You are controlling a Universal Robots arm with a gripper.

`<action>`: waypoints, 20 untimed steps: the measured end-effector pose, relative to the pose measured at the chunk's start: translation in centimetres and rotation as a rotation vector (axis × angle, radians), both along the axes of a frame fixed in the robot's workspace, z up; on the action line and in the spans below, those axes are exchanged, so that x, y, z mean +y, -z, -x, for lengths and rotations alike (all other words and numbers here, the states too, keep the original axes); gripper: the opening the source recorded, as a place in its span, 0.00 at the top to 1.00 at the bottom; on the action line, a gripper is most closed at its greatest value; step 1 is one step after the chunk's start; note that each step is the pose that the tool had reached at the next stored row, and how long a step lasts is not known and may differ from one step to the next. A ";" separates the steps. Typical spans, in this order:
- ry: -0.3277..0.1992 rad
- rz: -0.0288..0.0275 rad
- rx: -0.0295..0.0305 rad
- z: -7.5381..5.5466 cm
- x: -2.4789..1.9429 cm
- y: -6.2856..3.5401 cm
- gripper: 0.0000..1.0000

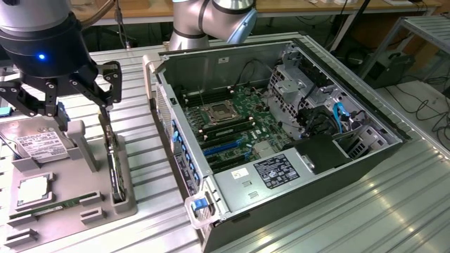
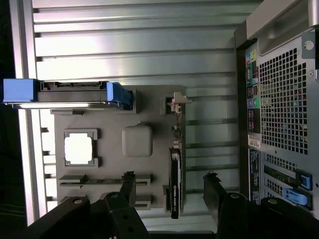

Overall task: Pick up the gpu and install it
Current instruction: 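Pick up the gpu and move the gpu toward the slot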

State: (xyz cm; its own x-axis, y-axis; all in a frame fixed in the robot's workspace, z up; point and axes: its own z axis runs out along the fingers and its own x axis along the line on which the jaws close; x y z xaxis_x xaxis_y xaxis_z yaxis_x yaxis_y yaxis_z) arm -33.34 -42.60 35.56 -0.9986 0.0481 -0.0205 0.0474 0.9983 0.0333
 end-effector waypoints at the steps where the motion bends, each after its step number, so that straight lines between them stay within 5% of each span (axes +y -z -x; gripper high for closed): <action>1: 0.000 0.0000 0.0000 0.0 -0.10 0.02 0.34; 9: -0.008 0.0000 -0.0001 0.0 -0.74 0.19 0.34; 20: -0.011 0.0000 0.0000 0.0 -0.99 0.47 0.34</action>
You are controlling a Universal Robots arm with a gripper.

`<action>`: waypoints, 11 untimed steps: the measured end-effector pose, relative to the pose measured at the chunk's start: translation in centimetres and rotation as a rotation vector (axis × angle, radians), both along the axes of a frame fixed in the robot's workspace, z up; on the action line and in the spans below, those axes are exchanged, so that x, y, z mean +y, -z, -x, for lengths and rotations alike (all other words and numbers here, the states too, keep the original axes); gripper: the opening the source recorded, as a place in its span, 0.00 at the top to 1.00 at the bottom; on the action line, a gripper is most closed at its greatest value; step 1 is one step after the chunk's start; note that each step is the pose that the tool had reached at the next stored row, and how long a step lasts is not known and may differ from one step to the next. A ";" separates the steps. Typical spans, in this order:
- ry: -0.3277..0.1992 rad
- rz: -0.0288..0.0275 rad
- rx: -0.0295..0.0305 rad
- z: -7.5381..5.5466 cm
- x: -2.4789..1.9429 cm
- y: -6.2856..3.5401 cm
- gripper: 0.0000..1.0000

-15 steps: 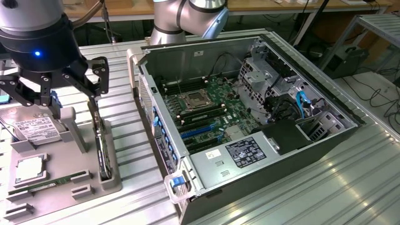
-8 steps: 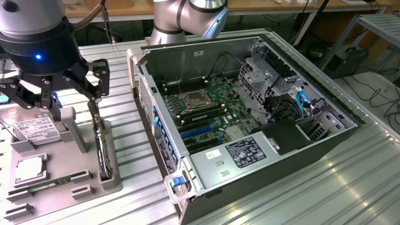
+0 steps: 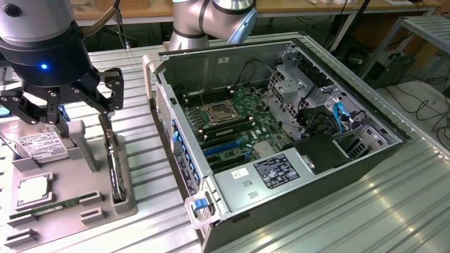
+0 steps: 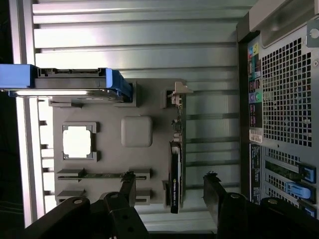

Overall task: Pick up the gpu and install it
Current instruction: 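Pick up the gpu and move the gpu toward the slot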

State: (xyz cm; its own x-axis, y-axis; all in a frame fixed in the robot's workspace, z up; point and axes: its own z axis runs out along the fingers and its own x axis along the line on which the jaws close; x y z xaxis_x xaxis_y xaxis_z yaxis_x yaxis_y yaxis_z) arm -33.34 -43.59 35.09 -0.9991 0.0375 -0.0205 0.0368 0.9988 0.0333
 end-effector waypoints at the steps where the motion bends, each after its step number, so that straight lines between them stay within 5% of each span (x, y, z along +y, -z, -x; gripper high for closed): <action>1: 0.000 0.0000 0.0000 0.0 -0.02 0.03 0.34; 11: -0.003 0.0000 -0.0001 0.0 -0.28 0.32 0.34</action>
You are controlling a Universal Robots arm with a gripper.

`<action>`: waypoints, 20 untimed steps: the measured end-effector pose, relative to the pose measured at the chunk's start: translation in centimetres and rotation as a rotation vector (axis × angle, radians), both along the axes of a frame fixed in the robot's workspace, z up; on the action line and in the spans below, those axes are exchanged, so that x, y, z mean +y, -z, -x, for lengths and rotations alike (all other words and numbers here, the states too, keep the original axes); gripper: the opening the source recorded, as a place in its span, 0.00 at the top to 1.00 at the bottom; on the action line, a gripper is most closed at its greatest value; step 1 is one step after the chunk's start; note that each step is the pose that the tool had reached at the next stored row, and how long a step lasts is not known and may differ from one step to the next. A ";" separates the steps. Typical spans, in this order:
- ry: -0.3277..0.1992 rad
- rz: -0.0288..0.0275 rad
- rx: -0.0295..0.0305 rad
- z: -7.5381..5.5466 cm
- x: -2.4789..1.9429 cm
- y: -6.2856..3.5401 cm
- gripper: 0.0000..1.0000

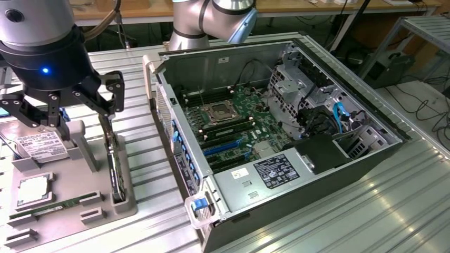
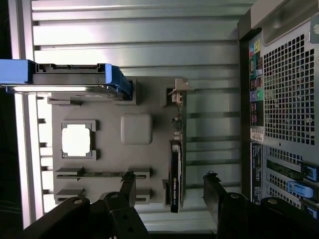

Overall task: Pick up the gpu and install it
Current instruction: 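Pick up the gpu and move the gpu toward the slot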

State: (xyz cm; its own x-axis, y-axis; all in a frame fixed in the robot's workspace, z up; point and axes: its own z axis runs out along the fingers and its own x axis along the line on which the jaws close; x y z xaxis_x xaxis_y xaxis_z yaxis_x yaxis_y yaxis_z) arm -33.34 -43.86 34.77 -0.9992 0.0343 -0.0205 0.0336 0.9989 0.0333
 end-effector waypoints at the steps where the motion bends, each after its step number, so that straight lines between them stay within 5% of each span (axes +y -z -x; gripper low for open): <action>1: 0.000 0.0001 0.0001 0.0 -0.03 0.03 0.34; 20: -0.006 0.0000 0.0000 0.0 -0.49 0.64 0.34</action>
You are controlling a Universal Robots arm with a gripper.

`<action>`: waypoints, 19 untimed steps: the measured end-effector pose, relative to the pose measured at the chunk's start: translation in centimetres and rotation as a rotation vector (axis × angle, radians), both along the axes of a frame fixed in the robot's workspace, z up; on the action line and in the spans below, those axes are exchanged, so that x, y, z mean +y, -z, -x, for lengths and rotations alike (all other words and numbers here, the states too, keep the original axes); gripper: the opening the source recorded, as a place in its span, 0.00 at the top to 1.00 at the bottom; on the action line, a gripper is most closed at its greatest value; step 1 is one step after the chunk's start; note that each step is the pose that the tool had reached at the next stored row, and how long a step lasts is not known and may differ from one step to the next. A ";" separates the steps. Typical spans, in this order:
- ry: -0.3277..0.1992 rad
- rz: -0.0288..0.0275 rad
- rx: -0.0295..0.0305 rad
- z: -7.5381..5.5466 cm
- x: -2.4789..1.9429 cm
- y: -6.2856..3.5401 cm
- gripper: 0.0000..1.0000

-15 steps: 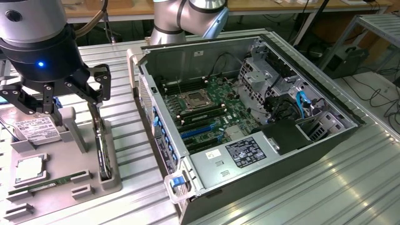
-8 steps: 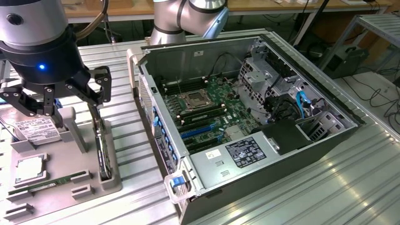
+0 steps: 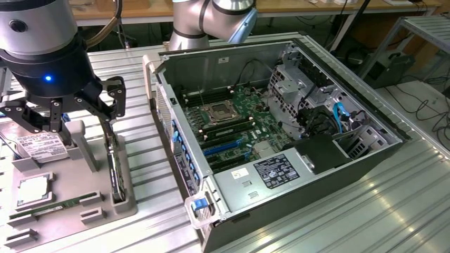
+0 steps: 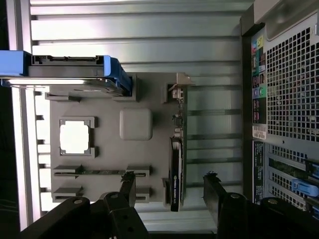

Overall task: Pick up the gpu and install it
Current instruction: 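Pick up the gpu and move the gpu toward the slot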

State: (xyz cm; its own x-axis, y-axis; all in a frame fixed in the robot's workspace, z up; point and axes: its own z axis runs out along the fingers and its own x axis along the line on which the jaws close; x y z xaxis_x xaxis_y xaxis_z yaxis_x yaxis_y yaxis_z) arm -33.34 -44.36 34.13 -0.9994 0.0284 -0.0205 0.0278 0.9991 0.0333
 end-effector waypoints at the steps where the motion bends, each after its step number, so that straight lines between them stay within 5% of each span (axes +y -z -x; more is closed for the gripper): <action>1: 0.000 0.0000 0.0000 0.0 -0.03 0.04 0.34; 19: -0.004 0.0001 0.0001 0.0 -0.56 0.72 0.34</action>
